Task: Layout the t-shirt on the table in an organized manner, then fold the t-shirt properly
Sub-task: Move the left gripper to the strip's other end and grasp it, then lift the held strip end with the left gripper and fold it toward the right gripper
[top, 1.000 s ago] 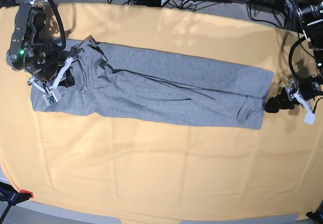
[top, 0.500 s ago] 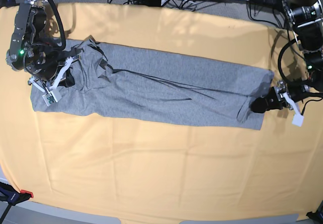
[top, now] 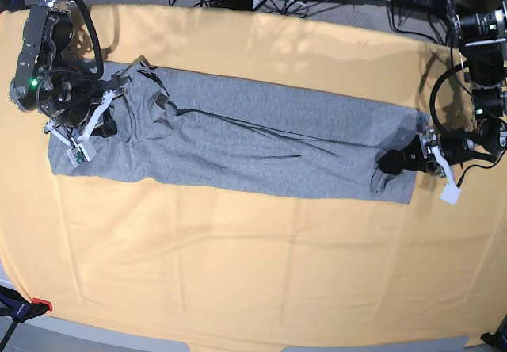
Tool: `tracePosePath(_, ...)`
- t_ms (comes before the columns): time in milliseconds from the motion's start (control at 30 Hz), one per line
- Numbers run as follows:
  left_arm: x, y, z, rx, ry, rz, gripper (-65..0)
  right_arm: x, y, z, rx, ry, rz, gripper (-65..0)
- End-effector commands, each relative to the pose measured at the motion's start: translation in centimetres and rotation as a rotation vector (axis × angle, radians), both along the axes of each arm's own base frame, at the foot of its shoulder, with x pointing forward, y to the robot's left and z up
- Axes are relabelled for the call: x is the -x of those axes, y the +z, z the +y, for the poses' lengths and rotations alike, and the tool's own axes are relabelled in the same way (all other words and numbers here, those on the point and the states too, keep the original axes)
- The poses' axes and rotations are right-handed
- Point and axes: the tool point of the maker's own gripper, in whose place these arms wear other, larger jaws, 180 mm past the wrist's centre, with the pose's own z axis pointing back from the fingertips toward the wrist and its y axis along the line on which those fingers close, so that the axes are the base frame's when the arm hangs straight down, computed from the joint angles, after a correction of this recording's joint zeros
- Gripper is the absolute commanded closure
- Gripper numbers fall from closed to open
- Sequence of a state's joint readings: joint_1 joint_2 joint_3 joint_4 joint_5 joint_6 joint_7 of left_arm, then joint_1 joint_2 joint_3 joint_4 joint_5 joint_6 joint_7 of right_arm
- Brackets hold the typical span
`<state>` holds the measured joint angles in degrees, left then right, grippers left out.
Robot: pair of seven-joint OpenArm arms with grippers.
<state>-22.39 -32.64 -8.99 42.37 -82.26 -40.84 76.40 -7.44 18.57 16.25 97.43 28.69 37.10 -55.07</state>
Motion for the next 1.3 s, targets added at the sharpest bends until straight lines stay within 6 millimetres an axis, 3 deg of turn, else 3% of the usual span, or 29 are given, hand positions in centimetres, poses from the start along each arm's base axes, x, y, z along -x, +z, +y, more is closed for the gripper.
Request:
tracePosePath(0,0.0,0.0,0.1,-0.018,-0.012,0.018,-29.3,-0.6,0.8,-0.5,0.017,0.001,-0.022,0.0)
tracePosePath(67,-0.8,0.7,0.3,-0.019,-0.003,-0.005,-6.9,-0.6,0.8,-0.5,0.017,0.001,-0.022,0.0)
tracePosePath(100,-1.1,1.0,0.4,-0.024,-0.003,-0.012,0.0,-0.5,0.8,-0.5,0.016,0.001,-0.021,0.0)
tracePosePath(267,-2.4,2.8,1.6,-0.050,0.008,-0.055,0.0,-0.6,0.8,-0.5,0.017,0.001,-0.023,0.0)
tracePosePath(400,-2.8,4.1,3.7,-0.092,0.028,-0.075,0.0,-0.8,1.4,-0.4,0.022,0.006,-0.041,0.0)
tracePosePath(600,-2.8,4.7,6.2,-0.147,0.071,-0.088,0.0,-1.5,3.1,-0.2,0.033,-0.009,-0.092,0.0)
tracePosePath(833,-3.0,5.1,6.1,-0.127,0.078,-0.100,0.0,-1.5,3.1,-0.1,0.025,-0.011,-0.101,0.0)
tracePosePath(967,-3.2,6.1,5.6,-0.072,0.080,-0.121,0.0,-1.5,2.0,-0.2,0.003,-0.029,-0.091,0.0)
tracePosePath(1267,-2.7,5.8,5.2,-0.085,0.041,-0.103,0.0,-0.8,-0.2,-0.1,-0.024,-0.054,-0.029,0.0)
